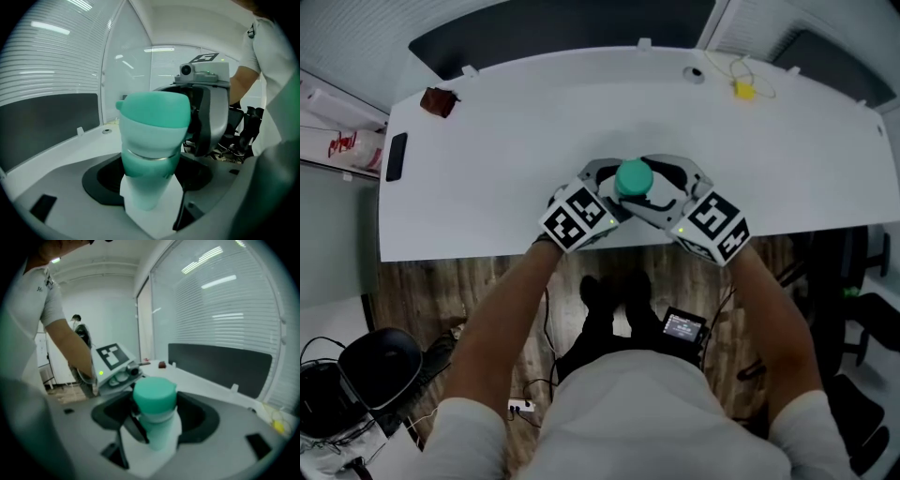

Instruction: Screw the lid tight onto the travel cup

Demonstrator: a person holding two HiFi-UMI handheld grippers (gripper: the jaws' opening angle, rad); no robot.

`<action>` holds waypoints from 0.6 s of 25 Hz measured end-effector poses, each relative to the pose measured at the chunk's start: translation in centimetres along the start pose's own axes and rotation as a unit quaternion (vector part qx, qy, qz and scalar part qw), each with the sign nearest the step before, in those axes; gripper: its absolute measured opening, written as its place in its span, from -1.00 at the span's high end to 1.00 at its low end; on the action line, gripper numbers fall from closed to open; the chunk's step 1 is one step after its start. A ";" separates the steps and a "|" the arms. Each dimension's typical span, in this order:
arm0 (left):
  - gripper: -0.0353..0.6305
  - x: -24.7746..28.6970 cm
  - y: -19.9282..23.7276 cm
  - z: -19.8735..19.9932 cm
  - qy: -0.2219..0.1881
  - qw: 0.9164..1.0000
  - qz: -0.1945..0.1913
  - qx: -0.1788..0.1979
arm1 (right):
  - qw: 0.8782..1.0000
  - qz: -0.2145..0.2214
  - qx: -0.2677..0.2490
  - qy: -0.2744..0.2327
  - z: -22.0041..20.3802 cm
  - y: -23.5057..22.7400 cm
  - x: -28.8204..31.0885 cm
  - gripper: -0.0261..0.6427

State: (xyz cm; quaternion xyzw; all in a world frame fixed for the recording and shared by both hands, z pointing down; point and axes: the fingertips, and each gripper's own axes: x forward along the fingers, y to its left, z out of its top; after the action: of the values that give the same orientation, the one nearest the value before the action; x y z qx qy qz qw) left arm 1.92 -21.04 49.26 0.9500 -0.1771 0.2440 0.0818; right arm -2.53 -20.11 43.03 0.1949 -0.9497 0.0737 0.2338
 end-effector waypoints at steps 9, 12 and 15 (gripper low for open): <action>-0.09 -0.4 1.3 0.2 -0.037 0.987 0.141 -0.067 | 0.992 -0.122 0.036 -0.027 0.5 -0.4 0.0 -0.01; -0.08 -0.5 1.5 0.1 -0.041 0.982 0.164 -0.079 | 0.988 -0.146 0.041 -0.026 0.4 -0.4 0.1 -0.01; -0.08 -0.5 1.5 0.1 -0.047 0.980 0.172 -0.084 | 0.987 -0.151 0.044 -0.025 0.3 -0.5 0.0 -0.01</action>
State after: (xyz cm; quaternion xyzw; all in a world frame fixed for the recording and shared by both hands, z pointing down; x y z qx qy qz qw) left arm 1.00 -22.28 49.04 0.9056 -0.3610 0.1934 0.1099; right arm -2.47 -20.65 42.82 0.3483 -0.9105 0.0741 0.2101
